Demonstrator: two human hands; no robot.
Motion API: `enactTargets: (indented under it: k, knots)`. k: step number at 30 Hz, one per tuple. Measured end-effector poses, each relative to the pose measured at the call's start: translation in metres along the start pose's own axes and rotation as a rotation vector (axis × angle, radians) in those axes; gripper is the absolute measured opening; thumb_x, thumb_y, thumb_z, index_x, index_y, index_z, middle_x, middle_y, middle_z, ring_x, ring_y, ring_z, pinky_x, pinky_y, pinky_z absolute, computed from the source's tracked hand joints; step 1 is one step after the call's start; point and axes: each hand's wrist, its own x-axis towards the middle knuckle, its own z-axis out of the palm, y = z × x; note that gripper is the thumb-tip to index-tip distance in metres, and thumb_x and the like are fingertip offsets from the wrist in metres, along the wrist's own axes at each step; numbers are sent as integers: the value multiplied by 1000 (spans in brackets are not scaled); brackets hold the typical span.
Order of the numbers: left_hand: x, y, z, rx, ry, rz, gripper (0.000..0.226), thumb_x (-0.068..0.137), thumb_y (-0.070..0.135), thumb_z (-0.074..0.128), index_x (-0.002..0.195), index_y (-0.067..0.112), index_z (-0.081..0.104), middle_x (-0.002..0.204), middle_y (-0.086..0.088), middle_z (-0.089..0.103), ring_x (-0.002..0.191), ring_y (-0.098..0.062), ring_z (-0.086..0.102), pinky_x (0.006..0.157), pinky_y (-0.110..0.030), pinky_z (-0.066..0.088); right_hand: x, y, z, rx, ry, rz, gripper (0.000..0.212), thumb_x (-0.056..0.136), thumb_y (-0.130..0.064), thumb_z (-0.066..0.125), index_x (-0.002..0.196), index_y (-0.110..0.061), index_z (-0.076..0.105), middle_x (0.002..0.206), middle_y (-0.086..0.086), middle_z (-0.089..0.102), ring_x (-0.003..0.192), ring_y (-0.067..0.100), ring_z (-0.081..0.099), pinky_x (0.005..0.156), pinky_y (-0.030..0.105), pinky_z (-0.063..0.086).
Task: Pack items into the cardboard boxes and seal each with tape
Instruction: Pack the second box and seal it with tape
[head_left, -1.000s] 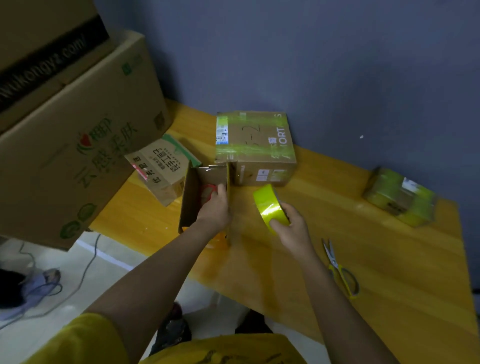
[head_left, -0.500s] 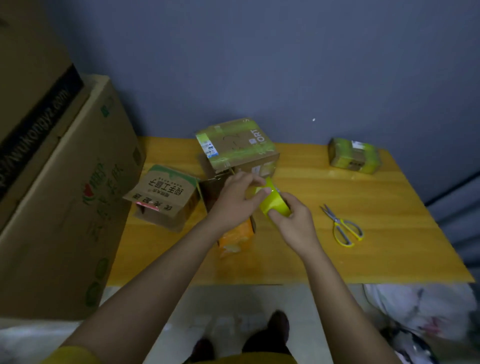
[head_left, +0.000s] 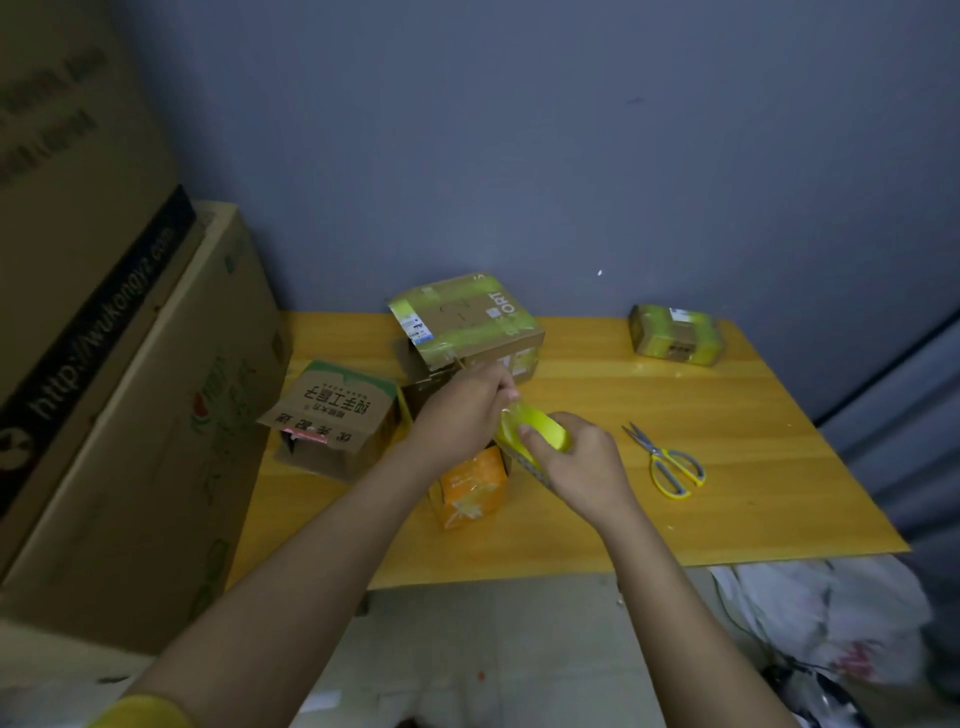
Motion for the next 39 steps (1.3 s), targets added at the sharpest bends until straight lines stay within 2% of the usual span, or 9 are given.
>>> enactTargets:
  k: [5,9,13,18,23,29,33,36,39]
  knots:
    - [-1,1,-4,36,-122,-89,13,101,22,43,91,17,48,88,-3,53,80,-22,52,69,-38,42,-5,-3,-6,-198,-45,-18,36,88,-49,61,82,-14,63,64,3,57,68,26,56,57,36,40]
    - [-6,7,0,-89,-207,-154,14,103,22,39,94,15,46,78,5,48,70,-11,46,59,-24,36,-10,-1,-15,-291,-48,-15,51,85,-56,61,67,-9,53,55,2,49,61,26,51,48,34,30]
    - [-12,14,4,-321,-332,-288,14,101,26,45,97,13,50,80,0,56,73,-13,54,65,-23,46,-18,7,-22,-282,-89,13,56,82,-57,63,60,-9,45,51,2,43,54,22,44,47,34,27]
    - [-18,8,15,-234,-372,-220,7,94,11,55,101,13,55,90,2,56,79,-11,54,73,-30,47,-28,24,-18,-166,-104,69,62,75,-63,67,57,-11,38,49,-1,31,49,17,33,49,36,21]
    - [-26,3,33,-95,-345,-198,7,95,9,54,99,13,58,97,1,56,91,-12,54,74,-22,44,-39,45,-11,39,-226,157,43,80,-53,69,59,-20,51,51,-6,47,50,6,46,46,22,28]
    - [-45,-17,51,21,-354,-240,23,95,2,47,92,22,57,106,-6,62,101,-22,58,86,-39,49,-52,65,13,124,-300,243,24,87,-35,66,66,-26,58,64,-8,56,61,5,51,49,15,34]
    - [-46,-32,53,69,-361,-265,24,99,8,41,108,24,56,113,-5,56,106,-26,47,90,-42,43,-50,60,26,246,-305,310,18,90,-36,63,76,-24,62,75,-6,61,70,11,58,57,23,38]
    - [-42,-41,50,61,-381,-298,31,100,13,38,122,31,52,115,-3,54,108,-27,44,90,-39,40,-45,54,35,291,-271,355,22,89,-37,64,77,-19,63,72,-2,60,71,17,58,59,28,37]
    - [-37,-49,41,-63,-301,-389,52,100,8,39,145,32,33,121,-9,45,110,-27,47,92,-40,42,-43,51,44,268,-233,351,24,89,-38,64,86,-14,66,79,-1,63,78,18,60,59,26,39]
